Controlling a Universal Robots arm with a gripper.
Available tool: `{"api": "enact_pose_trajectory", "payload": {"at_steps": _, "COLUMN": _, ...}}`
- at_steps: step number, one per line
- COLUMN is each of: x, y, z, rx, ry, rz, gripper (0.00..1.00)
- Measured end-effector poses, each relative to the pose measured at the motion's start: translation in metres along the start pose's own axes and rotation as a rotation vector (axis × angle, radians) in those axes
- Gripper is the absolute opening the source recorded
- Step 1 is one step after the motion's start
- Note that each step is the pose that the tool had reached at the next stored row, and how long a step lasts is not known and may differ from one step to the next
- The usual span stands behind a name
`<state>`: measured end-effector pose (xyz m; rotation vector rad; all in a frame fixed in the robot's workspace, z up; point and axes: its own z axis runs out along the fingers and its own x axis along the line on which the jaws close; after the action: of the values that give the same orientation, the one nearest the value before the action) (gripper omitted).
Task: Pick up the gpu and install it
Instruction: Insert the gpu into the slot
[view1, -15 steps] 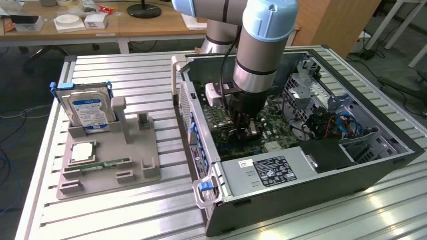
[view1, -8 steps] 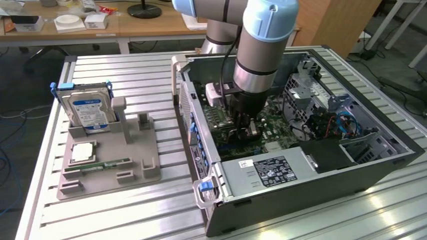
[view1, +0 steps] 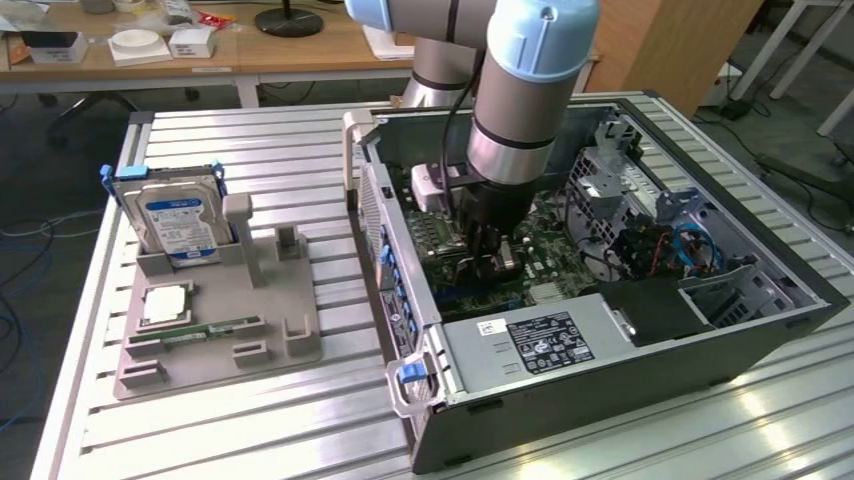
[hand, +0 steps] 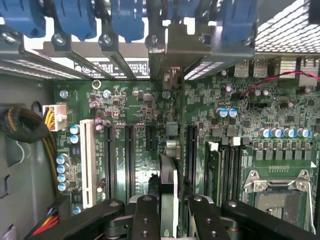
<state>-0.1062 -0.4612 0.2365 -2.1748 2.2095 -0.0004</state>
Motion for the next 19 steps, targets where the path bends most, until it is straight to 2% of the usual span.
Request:
{"api": "enact_pose_trajectory", "payload": {"at_steps": 7, "x": 0.0, "y": -0.0004, "z": -0.0007, "rx": -0.0014, "ry": 0.0, "rz": 0.0, "gripper": 0.27}}
{"api": "enact_pose_trajectory", "payload": {"at_steps": 11, "x": 0.0, "y": -0.0036, "z": -0.0001, "rx": -0.0017, "ry": -0.0008, "rz": 0.0, "gripper": 0.27}}
{"api": "enact_pose_trajectory", "payload": {"at_steps": 19, "x": 0.0001, "y": -0.0026, "z": 0.0031, "rx": -0.0012, "ry": -0.002, "rz": 0.0, "gripper": 0.27}}
